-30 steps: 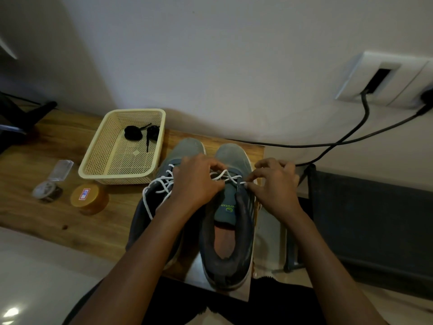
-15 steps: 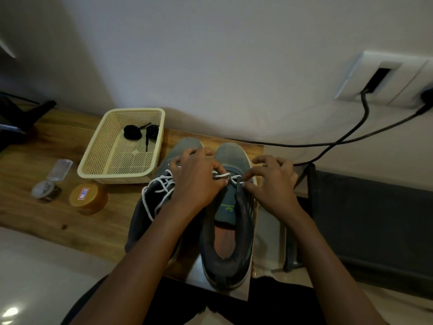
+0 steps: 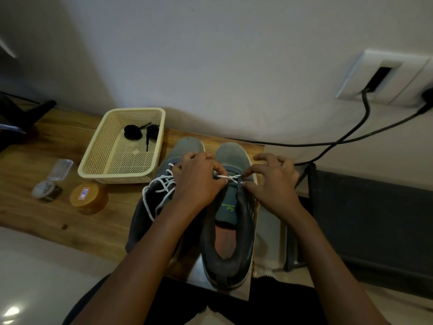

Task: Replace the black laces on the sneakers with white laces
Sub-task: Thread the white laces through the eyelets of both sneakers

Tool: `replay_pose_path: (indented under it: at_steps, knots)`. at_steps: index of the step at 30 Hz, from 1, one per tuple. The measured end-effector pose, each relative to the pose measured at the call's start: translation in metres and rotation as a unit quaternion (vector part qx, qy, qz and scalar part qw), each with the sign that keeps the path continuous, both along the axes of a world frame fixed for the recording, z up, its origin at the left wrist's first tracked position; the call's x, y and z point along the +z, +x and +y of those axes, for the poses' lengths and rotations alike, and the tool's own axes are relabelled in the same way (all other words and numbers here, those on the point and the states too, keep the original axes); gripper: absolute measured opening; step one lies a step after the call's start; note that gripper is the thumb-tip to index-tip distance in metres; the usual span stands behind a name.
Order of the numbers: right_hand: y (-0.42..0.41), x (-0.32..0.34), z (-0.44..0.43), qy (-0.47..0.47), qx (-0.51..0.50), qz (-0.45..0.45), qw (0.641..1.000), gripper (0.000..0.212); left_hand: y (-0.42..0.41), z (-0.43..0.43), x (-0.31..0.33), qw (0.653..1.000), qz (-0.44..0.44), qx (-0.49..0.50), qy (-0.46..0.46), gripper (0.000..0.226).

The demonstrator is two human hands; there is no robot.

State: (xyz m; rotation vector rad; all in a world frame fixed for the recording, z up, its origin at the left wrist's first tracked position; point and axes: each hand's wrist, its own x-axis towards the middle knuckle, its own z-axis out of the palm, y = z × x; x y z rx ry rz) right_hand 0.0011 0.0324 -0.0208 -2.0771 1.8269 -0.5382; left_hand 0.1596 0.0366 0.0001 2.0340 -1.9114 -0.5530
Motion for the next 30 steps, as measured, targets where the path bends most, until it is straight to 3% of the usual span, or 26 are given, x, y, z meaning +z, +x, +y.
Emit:
replay_pose_path:
  at_steps: [6, 12, 15, 20, 30]
  knots:
    - [-0.005, -0.003, -0.001, -0.028, -0.029, 0.039, 0.998, 0.014, -0.001, 0.0, 0.001, 1.0, -0.005, 0.007, -0.011, 0.015]
    - [-0.012, -0.004, -0.003, 0.008, -0.074, 0.035, 0.997, 0.015, -0.001, 0.001, -0.001, 0.999, 0.035, 0.011, -0.026, 0.014]
    - [-0.006, 0.0, -0.004, 0.028, -0.055, -0.008, 0.998, 0.01, -0.01, 0.005, 0.0, 0.996, 0.089, -0.017, -0.012, 0.019]
    - [-0.007, 0.01, -0.002, 0.053, -0.033, -0.128, 0.99, 0.006, -0.015, 0.006, -0.003, 0.999, 0.024, -0.043, 0.011, 0.026]
    - [0.001, 0.014, 0.002, 0.085, -0.04, -0.216, 0.972, 0.016, -0.014, 0.005, -0.009, 0.999, -0.003, -0.012, 0.049, 0.029]
